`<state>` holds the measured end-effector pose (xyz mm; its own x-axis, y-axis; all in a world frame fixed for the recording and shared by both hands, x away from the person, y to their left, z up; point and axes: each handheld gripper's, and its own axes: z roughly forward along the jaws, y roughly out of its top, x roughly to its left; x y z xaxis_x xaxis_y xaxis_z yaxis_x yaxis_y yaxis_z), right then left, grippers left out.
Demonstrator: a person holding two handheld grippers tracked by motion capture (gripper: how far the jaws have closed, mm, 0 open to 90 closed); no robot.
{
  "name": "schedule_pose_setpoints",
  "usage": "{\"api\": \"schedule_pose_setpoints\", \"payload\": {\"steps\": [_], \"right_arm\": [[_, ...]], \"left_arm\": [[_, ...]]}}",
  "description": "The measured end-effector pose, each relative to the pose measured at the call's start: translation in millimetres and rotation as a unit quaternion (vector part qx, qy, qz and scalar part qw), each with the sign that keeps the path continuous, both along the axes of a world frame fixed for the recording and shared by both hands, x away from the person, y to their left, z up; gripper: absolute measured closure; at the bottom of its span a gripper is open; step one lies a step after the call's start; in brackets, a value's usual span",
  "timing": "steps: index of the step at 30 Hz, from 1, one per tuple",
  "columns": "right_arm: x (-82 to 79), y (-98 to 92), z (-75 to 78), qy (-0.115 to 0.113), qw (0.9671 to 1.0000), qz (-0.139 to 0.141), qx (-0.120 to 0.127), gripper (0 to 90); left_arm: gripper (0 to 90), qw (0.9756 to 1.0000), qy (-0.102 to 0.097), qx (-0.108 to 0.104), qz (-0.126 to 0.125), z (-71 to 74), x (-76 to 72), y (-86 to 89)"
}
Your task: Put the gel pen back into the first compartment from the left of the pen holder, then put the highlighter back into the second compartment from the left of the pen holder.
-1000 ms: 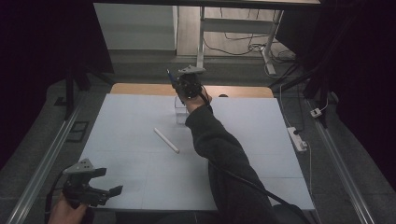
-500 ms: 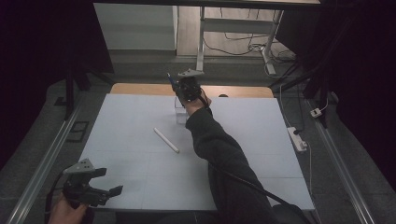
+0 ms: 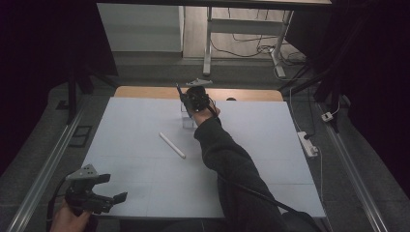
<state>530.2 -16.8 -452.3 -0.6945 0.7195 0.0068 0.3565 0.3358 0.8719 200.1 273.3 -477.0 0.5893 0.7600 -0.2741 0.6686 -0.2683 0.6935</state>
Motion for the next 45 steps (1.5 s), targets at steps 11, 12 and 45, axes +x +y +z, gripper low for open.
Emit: {"api": "schedule_pose_setpoints", "payload": {"steps": [11,12,45], "right_arm": [[-6.0,-2.6,-3.9,0.003,0.9996,-0.003,-0.026,63.2],[-6.4,-3.3,-2.7,0.001,0.9996,-0.001,-0.028,61.3],[-37.9,-13.8,37.3,0.046,0.995,0.055,-0.069,6.7]], "left_arm": [[0.6,1.0,0.002,0.002,-0.001,-0.2,0.7,-0.6],[0.6,1.0,0.001,0.002,-0.001,-0.1,0.6,-0.6],[0.7,1.0,0.004,0.004,-0.003,-0.2,1.2,-1.7]]}}
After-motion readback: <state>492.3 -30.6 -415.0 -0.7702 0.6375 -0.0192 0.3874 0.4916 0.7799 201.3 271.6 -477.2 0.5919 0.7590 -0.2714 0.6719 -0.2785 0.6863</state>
